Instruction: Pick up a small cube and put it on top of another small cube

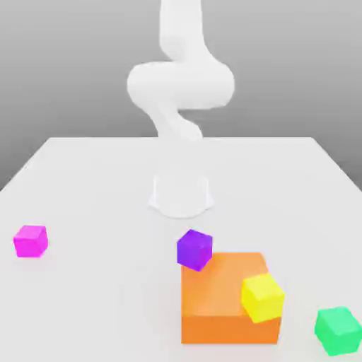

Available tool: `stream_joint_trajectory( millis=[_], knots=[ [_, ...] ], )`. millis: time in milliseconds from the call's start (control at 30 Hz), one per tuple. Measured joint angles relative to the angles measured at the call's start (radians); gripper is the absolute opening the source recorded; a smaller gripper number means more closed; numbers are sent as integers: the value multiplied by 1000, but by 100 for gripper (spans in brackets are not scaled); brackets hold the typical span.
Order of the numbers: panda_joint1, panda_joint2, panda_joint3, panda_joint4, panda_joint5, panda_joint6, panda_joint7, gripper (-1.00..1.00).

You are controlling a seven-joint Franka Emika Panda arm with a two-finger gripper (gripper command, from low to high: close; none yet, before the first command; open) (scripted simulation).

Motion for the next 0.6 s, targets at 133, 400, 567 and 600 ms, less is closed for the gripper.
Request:
stream_joint_trajectory(
  millis=[133,400,567,600],
  knots=[
    [-103,78,23,-33,-61,38,93,0],
    [-284,233,36,-96,-176,107,268,0],
    [-381,331,19,-134,-240,148,372,0],
    [-399,350,14,-142,-252,156,391,0]
  ],
)
